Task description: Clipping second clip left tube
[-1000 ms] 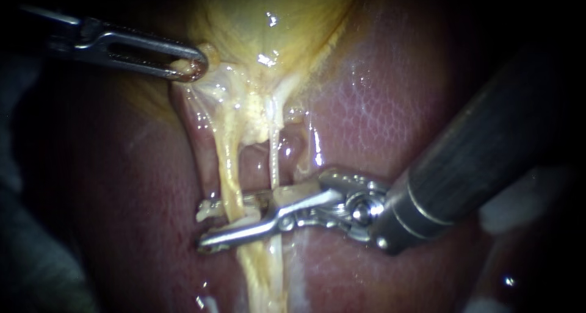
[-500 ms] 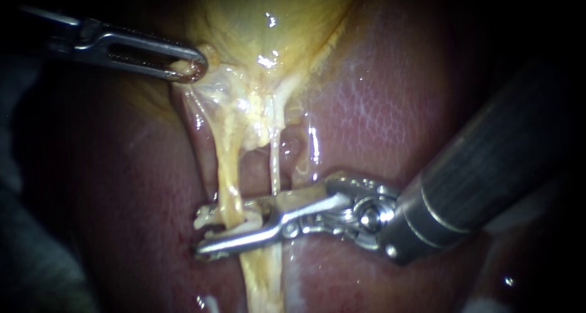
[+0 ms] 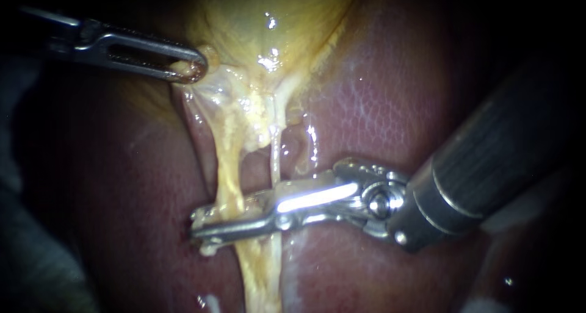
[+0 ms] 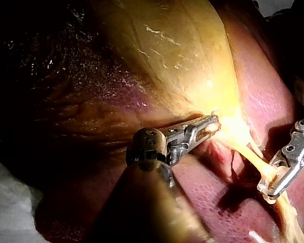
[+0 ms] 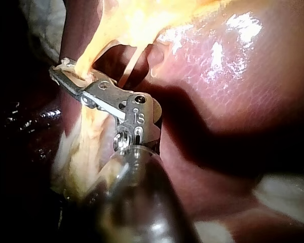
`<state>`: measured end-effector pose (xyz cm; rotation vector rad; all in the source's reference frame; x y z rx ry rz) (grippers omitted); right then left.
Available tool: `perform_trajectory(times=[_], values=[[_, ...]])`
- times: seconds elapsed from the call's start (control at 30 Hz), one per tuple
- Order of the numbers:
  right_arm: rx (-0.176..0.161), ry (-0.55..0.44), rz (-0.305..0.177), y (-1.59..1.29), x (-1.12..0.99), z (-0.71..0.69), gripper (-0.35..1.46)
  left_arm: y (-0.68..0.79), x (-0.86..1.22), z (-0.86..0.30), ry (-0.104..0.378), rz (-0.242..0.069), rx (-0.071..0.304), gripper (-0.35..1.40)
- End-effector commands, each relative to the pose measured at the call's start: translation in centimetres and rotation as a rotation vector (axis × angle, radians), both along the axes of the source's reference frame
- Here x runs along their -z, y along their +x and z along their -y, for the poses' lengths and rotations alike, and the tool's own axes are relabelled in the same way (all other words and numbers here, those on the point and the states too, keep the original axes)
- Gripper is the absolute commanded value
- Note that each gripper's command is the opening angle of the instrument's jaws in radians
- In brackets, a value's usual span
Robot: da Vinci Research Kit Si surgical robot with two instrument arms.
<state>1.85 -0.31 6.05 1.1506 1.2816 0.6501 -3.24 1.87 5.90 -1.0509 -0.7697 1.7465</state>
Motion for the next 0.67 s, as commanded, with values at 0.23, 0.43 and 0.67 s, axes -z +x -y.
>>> perform_trajectory(times=[0.23,0.43,0.67], values=[[0.012,0.16,0.049,-0.02,-0.03,0.01,-0.35,0.0,0.0,0.0,0.0,0.0,0.0,-0.35],[0.013,0.165,0.05,-0.05,-0.06,-0.01,-0.35,0.0,0.0,0.0,0.0,0.0,0.0,-0.35],[0.014,0.162,0.05,-0.04,-0.09,0.01,-0.35,0.0,0.0,0.0,0.0,0.0,0.0,-0.35]])
